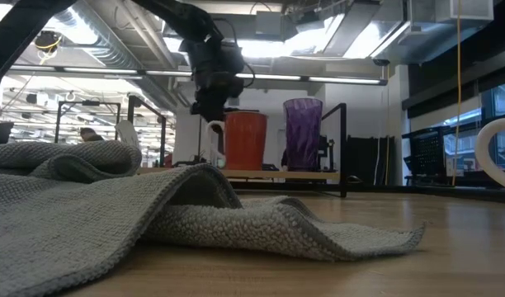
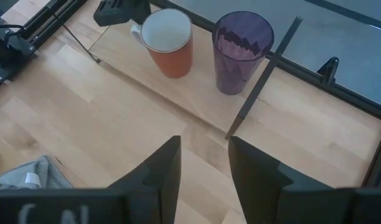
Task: Stack small to large cups/mugs on shelf
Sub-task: Put the orange mug on the shelf
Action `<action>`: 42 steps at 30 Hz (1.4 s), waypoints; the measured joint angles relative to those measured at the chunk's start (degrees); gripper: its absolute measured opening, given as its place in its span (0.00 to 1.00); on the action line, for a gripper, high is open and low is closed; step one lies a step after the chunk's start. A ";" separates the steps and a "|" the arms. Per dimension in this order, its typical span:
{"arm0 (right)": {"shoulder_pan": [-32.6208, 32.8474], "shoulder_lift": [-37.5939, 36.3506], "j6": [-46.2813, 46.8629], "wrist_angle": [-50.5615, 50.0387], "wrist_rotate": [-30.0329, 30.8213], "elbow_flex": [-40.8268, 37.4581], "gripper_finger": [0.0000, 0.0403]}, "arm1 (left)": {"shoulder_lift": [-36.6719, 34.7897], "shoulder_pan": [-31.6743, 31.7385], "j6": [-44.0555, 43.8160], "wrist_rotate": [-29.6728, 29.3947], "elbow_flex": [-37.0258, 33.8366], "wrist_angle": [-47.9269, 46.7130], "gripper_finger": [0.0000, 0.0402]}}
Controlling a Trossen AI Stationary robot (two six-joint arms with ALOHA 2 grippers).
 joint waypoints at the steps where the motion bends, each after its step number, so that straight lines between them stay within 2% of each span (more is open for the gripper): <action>1: 0.00 0.00 0.01 0.00 0.00 0.00 0.34 | 0.00 -0.19 -0.25 0.01 0.00 0.93 0.13; 11: 0.00 0.00 0.08 0.00 -0.48 0.00 0.34 | 0.00 -1.38 -1.44 0.19 0.00 2.53 0.13; 19: 0.63 0.66 2.33 1.97 -6.32 0.00 0.33 | 0.00 0.74 0.05 -0.44 0.00 2.53 0.13; 23: 0.90 2.96 1.56 6.88 -9.76 0.00 0.26 | 0.00 2.94 1.92 -0.33 0.00 2.51 0.13; 29: -1.04 8.09 0.36 9.26 -14.77 -0.09 0.03 | 0.00 5.67 5.62 3.12 0.00 2.29 0.13; 35: -5.67 11.27 -1.38 10.08 -17.72 -0.09 0.01 | -0.02 7.10 9.19 9.15 0.00 1.01 0.13; 42: -12.62 15.49 -6.06 16.35 -24.80 -0.07 0.01 | -0.02 7.15 11.13 9.30 0.00 1.90 0.13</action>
